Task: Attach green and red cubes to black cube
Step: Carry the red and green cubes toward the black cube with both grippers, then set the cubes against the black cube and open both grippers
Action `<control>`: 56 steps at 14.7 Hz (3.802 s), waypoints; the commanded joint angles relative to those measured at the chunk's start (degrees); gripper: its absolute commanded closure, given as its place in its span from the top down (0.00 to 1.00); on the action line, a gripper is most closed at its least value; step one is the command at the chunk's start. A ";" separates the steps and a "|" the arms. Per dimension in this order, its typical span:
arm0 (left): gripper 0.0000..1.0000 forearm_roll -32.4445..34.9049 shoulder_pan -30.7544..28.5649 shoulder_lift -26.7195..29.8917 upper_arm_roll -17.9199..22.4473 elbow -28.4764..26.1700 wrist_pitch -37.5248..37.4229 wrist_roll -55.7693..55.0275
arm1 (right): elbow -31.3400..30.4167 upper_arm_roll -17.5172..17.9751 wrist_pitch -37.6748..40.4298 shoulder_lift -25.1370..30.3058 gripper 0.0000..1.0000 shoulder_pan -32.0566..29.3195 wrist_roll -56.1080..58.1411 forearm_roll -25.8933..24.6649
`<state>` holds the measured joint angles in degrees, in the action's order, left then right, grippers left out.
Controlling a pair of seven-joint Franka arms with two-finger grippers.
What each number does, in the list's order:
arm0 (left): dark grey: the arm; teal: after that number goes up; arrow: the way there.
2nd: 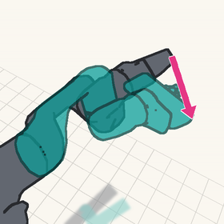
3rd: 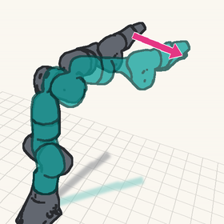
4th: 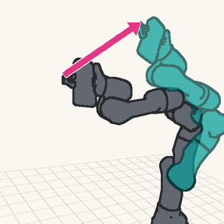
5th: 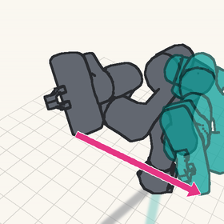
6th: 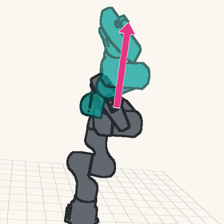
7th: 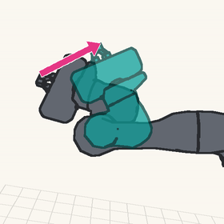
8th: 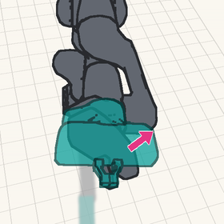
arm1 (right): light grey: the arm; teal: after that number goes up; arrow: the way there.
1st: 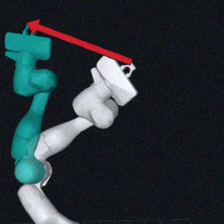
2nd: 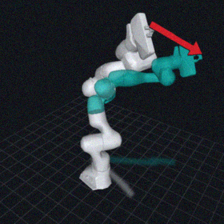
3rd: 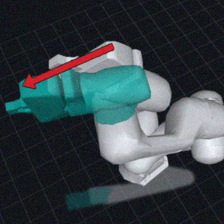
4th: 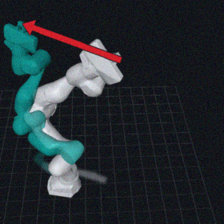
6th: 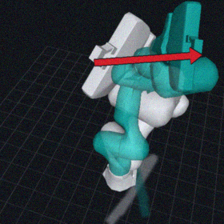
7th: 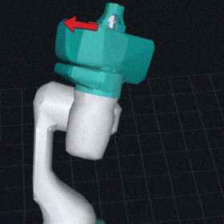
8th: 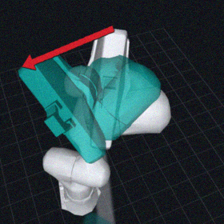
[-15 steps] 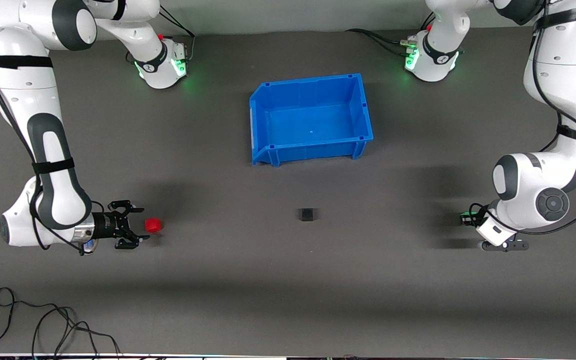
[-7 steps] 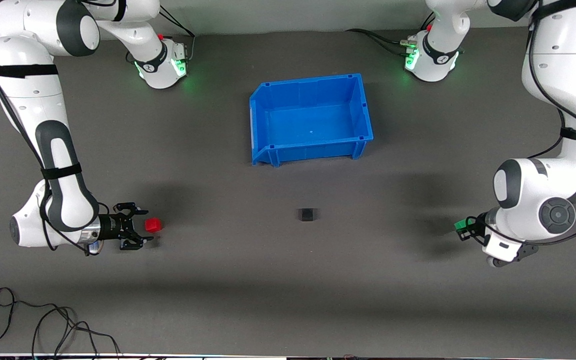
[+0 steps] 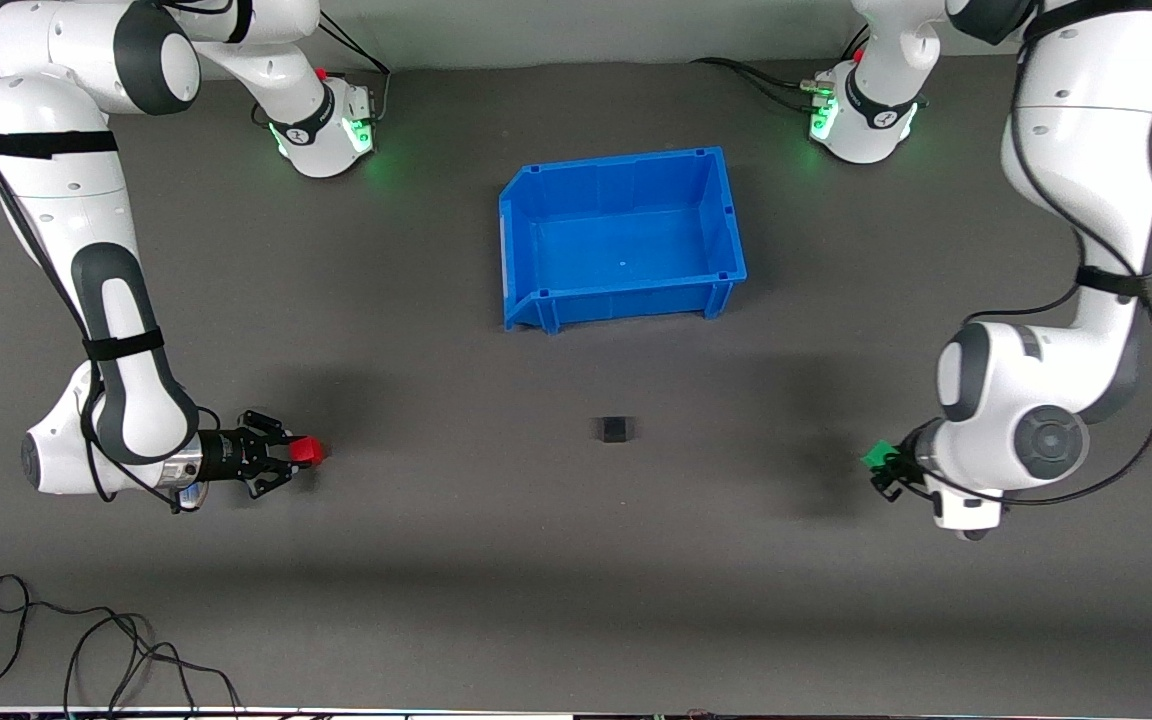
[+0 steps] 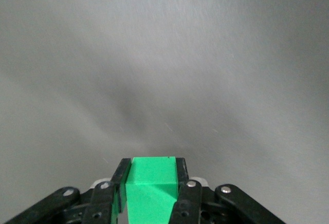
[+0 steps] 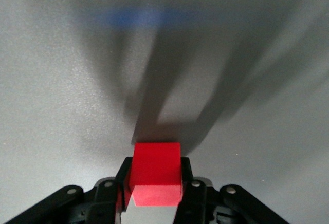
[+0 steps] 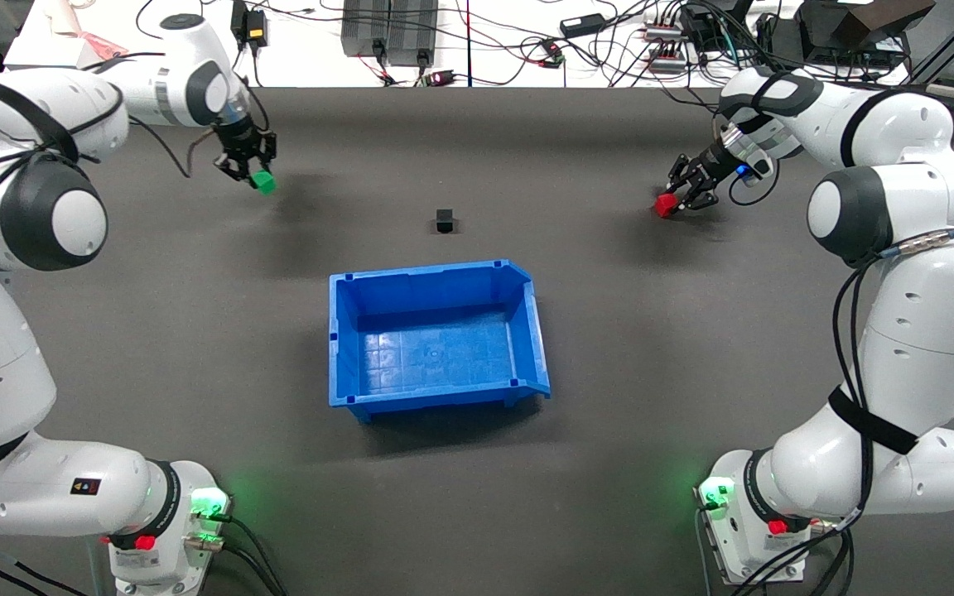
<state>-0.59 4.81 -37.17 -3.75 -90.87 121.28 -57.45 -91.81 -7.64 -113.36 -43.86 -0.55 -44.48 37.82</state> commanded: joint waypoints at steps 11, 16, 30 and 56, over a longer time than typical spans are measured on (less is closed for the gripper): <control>0.06 -5.92 16.54 -5.54 0.85 6.15 5.09 -50.80 | 5.85 -0.36 -2.19 2.47 0.20 12.13 -18.34 7.00; 0.06 -6.00 21.99 -7.65 0.76 5.79 10.64 -64.61 | 6.99 -0.27 -14.23 0.98 0.20 23.99 -30.99 11.30; 0.05 -5.13 27.80 -9.76 0.85 5.44 13.89 -67.89 | 11.21 -0.27 -29.37 -7.99 0.19 40.88 -45.43 15.88; 1.00 1.47 23.50 -0.21 0.94 5.89 3.29 -53.08 | 14.55 -6.86 -14.80 -0.36 1.00 36.67 -43.50 3.07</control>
<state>0.39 29.86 -43.12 -2.72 -83.36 130.28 -117.45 -76.14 -13.40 -130.77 -47.15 36.17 -88.71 44.88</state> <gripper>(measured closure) 0.000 0.000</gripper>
